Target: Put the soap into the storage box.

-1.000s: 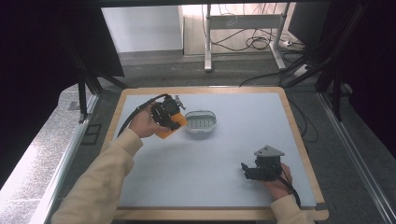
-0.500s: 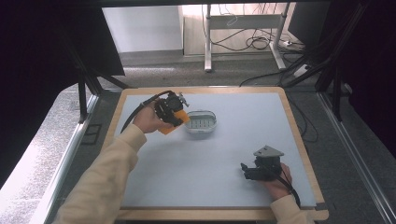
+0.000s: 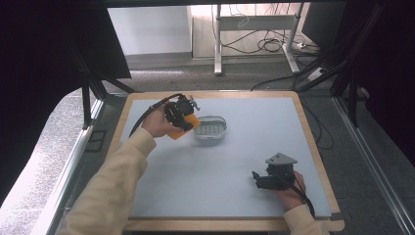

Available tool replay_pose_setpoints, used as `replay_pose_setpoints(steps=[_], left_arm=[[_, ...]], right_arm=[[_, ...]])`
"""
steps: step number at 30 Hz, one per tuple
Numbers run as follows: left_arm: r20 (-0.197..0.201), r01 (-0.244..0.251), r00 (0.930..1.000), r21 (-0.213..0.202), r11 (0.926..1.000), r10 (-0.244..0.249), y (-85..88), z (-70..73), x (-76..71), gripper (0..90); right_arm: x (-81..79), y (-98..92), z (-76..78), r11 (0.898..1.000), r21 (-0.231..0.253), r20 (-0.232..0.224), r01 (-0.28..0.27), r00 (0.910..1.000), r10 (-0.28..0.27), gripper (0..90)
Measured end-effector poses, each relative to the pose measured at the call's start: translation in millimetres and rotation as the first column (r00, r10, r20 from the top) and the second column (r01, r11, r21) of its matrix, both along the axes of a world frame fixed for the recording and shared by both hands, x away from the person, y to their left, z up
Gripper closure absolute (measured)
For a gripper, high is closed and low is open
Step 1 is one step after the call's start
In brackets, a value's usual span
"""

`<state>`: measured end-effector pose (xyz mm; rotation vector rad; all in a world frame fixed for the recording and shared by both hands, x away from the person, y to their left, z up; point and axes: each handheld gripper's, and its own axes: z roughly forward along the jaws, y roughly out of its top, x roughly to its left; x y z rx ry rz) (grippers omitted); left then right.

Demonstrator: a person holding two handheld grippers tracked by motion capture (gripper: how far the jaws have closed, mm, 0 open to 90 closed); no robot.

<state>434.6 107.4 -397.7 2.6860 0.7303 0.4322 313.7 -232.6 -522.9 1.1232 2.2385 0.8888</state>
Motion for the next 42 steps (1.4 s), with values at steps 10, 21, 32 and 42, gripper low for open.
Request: replay_pose_setpoints(steps=[10, 21, 32, 42], left_arm=[[0.022, 0.009, 0.9997, -0.014, 0.9999, -0.009, -5.7, 2.7, 9.0, 62.7], [0.03, 0.056, 0.998, -0.007, 0.9984, -0.056, -15.9, 4.0, 19.4, 62.7], [0.023, 0.119, 0.9927, -0.007, 0.9929, -0.118, -28.6, 2.0, 32.0, 62.7], [0.02, 0.158, 0.9871, 0.041, 0.9866, -0.159, -40.5, -2.6, 40.0, 62.7]], right_arm=[[-0.1, -0.1, -0.1, 1.0, 0.0, -0.002, 0.0, 1.0, 0.0, 11.3], [0.2, -1.3, 0.5, 1.0, 0.003, 0.0, 0.002, 1.0, -0.002, 11.3], [0.6, -1.8, 0.5, 1.0, 0.004, -0.001, -0.002, 1.0, 0.002, 11.3], [1.6, -4.5, 1.3, 1.0, 0.017, -0.002, 0.006, 1.0, -0.005, 11.3]])
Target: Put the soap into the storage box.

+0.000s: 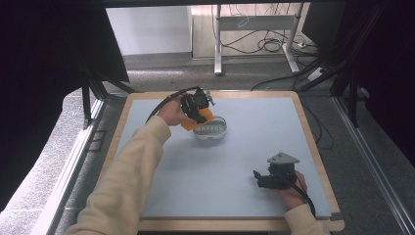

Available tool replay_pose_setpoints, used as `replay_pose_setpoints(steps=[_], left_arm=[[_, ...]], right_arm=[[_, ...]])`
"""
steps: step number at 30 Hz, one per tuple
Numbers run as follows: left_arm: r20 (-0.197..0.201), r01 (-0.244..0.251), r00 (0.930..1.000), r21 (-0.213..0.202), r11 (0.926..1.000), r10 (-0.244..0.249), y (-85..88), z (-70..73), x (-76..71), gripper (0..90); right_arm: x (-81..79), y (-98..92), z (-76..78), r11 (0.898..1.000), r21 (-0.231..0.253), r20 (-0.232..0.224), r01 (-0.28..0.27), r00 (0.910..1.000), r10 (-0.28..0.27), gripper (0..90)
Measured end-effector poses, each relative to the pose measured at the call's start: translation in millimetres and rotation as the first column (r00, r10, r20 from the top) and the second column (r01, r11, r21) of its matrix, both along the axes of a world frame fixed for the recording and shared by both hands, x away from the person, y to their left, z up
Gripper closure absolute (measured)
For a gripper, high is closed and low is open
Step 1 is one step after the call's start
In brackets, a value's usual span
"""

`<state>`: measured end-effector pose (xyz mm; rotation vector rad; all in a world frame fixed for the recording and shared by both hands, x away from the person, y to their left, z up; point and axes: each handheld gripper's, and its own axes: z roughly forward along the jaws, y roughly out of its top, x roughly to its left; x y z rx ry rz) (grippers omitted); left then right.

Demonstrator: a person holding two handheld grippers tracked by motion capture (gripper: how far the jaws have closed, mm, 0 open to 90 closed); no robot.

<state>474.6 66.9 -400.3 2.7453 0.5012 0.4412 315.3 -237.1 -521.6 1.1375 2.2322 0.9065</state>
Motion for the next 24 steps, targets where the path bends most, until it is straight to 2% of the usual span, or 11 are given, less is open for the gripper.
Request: replay_pose_setpoints(steps=[9, 13, 18, 21, 24], left_arm=[[-0.006, 0.031, 0.9995, -0.002, 0.9995, -0.031, -9.5, 3.6, 6.1, 62.7], [-0.006, 0.044, 0.999, 0.016, 0.9989, -0.044, -15.9, 3.3, 8.5, 62.7], [-0.011, 0.068, 0.9977, 0.012, 0.9976, -0.068, -21.3, 4.1, 10.0, 62.7], [0.0, 0.085, 0.9964, 0.032, 0.9959, -0.085, -28.5, 2.6, 11.2, 62.7], [-0.006, 0.092, 0.9957, 0.032, 0.9952, -0.092, -31.6, 0.4, 12.7, 62.7]], right_arm=[[0.0, -1.4, -0.2, 1.0, 0.003, -0.002, 0.002, 1.0, -0.002, 11.3], [0.5, -2.1, -0.5, 1.0, 0.007, -0.003, 0.002, 1.0, -0.002, 11.3], [0.7, -2.6, 0.2, 1.0, 0.013, -0.003, 0.006, 1.0, -0.006, 11.3], [0.6, -2.8, -0.3, 1.0, 0.014, -0.009, 0.006, 0.9999, -0.006, 11.3], [0.3, -3.4, -0.4, 1.0, 0.018, -0.009, 0.008, 0.9999, -0.008, 11.3]])
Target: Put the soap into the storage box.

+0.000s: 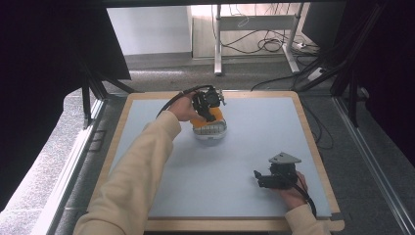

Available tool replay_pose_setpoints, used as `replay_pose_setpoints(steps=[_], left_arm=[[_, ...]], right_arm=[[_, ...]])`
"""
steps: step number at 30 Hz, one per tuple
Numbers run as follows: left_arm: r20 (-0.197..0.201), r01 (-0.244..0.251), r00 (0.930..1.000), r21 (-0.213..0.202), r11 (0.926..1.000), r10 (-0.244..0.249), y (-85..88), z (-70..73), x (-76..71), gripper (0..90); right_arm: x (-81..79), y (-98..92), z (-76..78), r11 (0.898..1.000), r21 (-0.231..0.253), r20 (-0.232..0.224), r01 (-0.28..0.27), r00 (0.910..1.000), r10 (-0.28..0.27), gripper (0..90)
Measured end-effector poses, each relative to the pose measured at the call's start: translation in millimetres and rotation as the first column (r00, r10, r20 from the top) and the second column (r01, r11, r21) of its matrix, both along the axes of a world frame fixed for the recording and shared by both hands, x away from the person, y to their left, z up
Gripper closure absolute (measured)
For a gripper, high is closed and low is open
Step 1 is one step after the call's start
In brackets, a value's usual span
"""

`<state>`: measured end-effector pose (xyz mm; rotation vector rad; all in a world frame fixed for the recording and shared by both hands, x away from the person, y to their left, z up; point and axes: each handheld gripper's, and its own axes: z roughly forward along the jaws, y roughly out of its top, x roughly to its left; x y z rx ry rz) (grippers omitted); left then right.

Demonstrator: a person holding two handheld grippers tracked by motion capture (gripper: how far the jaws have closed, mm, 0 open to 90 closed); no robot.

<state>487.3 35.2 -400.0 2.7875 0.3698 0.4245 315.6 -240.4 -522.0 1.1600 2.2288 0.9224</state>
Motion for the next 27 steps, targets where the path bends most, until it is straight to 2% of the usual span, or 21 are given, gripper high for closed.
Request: replay_pose_setpoints(steps=[9, 12, 18, 27], left_arm=[[-0.019, 0.054, 0.9984, 0.029, 0.9981, -0.054, -2.6, -7.1, 3.3, 62.7], [-0.024, 0.057, 0.9981, 0.023, 0.9981, -0.056, -3.1, -9.0, 4.8, 62.7], [-0.034, 0.089, 0.9956, 0.059, 0.9943, -0.087, -3.9, -15.8, 6.4, 62.7], [-0.047, 0.091, 0.9951, 0.078, 0.9928, -0.087, -9.7, -29.4, 12.1, 62.6]], right_arm=[[-0.3, -0.8, -0.6, 1.0, 0.003, -0.006, 0.006, 1.0, -0.006, 11.3], [-0.9, -0.6, -0.9, 1.0, 0.004, -0.008, 0.006, 0.9999, -0.006, 11.3], [-0.5, -2.2, -1.4, 1.0, 0.006, -0.011, 0.009, 0.9999, -0.009, 11.3], [-0.9, -2.3, -1.4, 1.0, 0.003, -0.011, 0.008, 0.9999, -0.008, 11.3]])
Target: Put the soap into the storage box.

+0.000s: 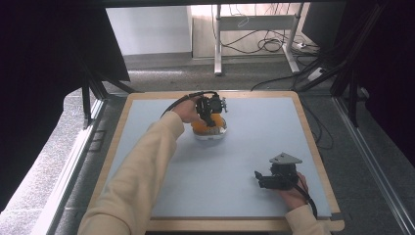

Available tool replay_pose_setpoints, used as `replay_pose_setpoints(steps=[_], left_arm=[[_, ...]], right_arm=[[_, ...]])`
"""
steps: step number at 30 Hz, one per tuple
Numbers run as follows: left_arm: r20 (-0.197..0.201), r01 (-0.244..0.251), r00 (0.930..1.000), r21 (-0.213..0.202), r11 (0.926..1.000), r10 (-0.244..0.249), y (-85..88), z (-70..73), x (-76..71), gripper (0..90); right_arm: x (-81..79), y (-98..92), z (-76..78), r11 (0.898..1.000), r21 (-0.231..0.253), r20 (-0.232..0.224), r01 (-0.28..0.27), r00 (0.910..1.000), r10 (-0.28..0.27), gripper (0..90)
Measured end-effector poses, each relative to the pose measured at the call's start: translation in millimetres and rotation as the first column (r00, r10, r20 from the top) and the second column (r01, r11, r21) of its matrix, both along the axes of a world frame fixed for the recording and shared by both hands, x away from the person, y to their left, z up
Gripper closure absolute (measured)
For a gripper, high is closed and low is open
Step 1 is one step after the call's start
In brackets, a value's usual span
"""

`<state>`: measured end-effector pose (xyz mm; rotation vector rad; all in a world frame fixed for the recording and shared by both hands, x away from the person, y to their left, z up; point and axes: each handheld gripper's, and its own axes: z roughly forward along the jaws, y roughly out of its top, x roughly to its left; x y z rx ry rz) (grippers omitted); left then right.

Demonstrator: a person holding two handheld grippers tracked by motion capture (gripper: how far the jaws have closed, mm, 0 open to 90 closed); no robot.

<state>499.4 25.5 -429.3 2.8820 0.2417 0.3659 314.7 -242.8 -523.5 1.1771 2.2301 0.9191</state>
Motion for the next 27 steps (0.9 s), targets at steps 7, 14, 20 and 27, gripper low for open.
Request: replay_pose_setpoints(steps=[7, 14, 20, 27], left_arm=[[0.0, 0.017, 0.9999, 0.006, 0.9998, -0.017, -3.3, -3.5, 2.1, 62.5], [0.016, 0.009, 0.9998, 0.002, 1.0, -0.009, -7.3, -7.6, 3.4, 62.0], [0.075, 0.004, 0.9972, -0.041, 0.9992, -0.001, -3.3, 0.1, 2.7, 45.9], [0.103, -0.069, 0.9909, -0.167, 0.9835, 0.087, 7.7, 12.7, 2.7, 29.8]], right_arm=[[0.5, 0.6, -0.8, 1.0, -0.001, -0.003, -0.002, 1.0, 0.002, 11.3], [-0.1, 1.0, -1.2, 1.0, -0.002, -0.004, -0.004, 1.0, 0.004, 11.3], [-0.3, 0.9, -1.3, 1.0, -0.003, -0.003, -0.006, 1.0, 0.006, 11.3], [-0.3, 3.0, -2.1, 1.0, -0.007, -0.01, -0.013, 0.9999, 0.013, 11.3]])
